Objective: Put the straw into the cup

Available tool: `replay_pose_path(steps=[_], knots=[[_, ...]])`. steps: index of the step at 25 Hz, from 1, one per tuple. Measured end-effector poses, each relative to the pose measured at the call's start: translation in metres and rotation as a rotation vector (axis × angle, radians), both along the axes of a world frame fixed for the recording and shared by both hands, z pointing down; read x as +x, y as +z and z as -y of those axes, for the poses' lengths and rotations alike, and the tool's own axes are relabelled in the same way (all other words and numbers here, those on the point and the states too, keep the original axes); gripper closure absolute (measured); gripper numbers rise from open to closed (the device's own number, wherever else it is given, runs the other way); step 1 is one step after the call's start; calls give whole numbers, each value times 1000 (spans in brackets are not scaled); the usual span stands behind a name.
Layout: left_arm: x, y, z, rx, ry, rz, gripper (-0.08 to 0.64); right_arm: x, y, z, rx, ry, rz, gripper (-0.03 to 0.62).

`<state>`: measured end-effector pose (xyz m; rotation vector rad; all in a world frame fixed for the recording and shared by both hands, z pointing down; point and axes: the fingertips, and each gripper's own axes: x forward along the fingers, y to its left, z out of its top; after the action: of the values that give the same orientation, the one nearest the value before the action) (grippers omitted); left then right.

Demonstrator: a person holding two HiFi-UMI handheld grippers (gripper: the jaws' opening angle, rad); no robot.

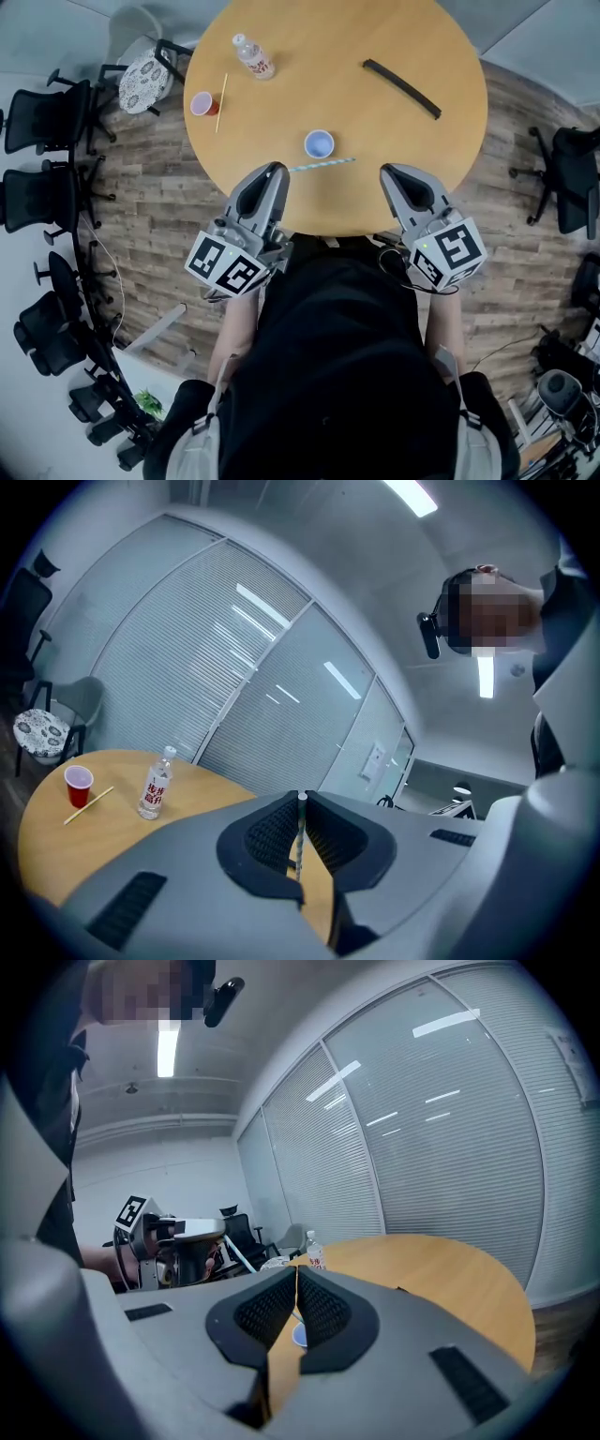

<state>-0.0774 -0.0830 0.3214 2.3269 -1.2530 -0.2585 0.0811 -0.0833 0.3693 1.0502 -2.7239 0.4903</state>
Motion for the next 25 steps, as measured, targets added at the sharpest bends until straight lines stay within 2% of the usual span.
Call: replay_pose_path(steps=[8, 14, 18, 23, 25], knots=[[-3, 7, 9, -11, -69, 51, 526, 12, 18, 4, -50, -13, 49, 574], [-13, 27, 8, -29, -110, 135, 526, 12, 18, 6, -58, -10, 60, 574], [-18, 39, 10, -47, -118, 146, 526, 9, 17, 5, -55, -22, 58, 574], [-17, 54, 15, -43, -121, 209, 526, 6, 19, 4, -71, -16, 47, 574], [-17, 63, 18, -50, -116, 211, 526, 4, 20, 3, -74, -18, 40, 574]])
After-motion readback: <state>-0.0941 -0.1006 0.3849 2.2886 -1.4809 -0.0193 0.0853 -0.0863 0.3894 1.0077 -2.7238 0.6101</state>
